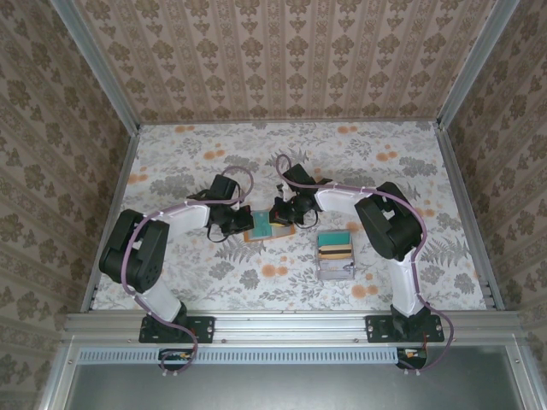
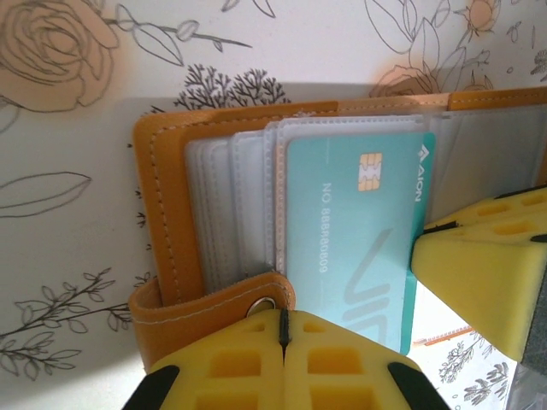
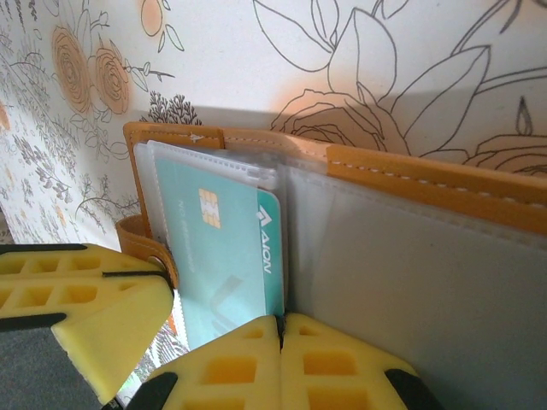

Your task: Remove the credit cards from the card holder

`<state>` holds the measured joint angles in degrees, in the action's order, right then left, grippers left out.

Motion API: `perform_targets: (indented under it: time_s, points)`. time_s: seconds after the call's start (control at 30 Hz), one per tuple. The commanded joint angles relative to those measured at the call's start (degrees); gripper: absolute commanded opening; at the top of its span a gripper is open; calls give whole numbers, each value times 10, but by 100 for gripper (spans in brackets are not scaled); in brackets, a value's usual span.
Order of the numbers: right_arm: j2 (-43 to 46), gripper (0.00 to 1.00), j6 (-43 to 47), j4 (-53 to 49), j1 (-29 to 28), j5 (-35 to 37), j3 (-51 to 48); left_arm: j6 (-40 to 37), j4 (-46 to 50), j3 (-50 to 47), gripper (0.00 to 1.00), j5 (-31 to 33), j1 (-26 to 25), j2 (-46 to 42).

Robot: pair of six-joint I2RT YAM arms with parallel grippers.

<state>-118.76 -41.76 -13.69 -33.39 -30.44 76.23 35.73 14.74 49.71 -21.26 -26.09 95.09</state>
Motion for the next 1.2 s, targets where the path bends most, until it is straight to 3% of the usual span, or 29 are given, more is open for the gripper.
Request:
perform_targets:
  time_s: [0.0, 0.53, 0.67, 0.83, 0.97, 1.17]
  points:
    - [20, 0, 11, -11, 10, 11, -18, -10, 36, -25, 0, 27, 18, -2]
    - [25, 0, 15, -13, 10, 3, -12, -7, 35, -18, 0, 14, 20, -20]
    - [14, 0, 16, -15, 2, -3, -2, -10, 35, -2, 14, 6, 15, -27]
    - [3, 0, 16, -16, -6, -7, 8, -14, 31, 11, 22, -2, 3, -19]
    - [0, 0, 15, -16, -9, -7, 10, -10, 20, 16, 18, -7, 3, -11]
    - [0, 0, 15, -17, -10, -6, 8, -8, 17, 22, 5, -2, -18, 11]
